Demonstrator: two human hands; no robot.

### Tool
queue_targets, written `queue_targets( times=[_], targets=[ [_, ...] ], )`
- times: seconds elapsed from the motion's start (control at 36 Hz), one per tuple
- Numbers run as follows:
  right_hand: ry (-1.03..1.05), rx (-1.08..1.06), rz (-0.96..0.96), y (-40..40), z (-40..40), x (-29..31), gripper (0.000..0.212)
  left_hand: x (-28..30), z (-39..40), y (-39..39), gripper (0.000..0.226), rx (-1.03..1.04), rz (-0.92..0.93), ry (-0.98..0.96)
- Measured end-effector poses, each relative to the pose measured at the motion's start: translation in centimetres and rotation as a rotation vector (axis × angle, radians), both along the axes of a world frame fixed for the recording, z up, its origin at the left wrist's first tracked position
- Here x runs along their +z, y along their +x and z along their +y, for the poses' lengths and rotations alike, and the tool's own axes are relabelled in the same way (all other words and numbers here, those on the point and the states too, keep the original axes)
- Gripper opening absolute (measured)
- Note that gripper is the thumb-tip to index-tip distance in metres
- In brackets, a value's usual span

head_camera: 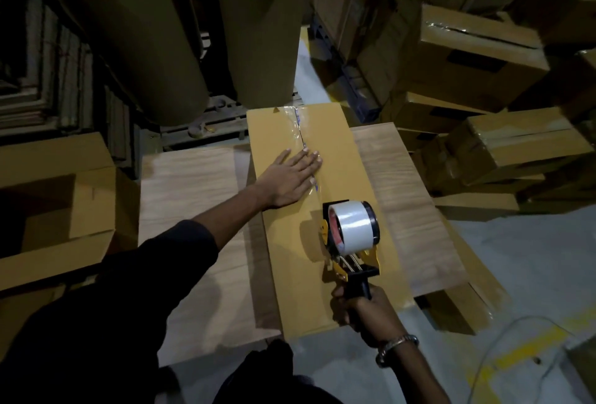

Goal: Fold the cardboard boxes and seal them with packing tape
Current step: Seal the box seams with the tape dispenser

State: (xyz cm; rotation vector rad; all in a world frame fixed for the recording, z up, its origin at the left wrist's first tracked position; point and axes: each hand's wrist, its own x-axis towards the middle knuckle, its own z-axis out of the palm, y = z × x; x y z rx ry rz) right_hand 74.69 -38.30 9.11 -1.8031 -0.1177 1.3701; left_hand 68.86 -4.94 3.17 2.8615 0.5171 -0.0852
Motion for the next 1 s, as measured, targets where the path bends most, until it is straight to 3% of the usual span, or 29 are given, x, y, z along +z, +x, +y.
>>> queue_targets(
  times=[0.19,0.47,0.64,0.75,1.0],
  targets=[
    [-0.004,-0.003,-0.022,0.4,-0.5,-1.2,0.028,-1.0,-6.6,-3.0,0.064,-0.111,-0.031,0.051],
    [-0.010,0.054,-0.108,0.1,-3.0,-0.9,0.009,-0.9,-7.1,-3.2,0.066,-0.085,-0.038,0.072],
    [-0.077,0.115,-0.186,-1.7,-9.4,-1.3,0.015,-0.2,-7.6,-3.3,0.065,-0.068,0.002,0.062],
    [-0.091,0.117,-0.211,-2.3,-9.4,-1.0,0.020,0.6,-9.3,-3.6,0.068,-0.019,0.014,0.053],
    [-0.069,0.092,-0.204,-2.8,-9.4,-0.6,0.018,-0.5,-15.5,-5.2,0.069,-0.138,-0.016,0.048]
  ],
)
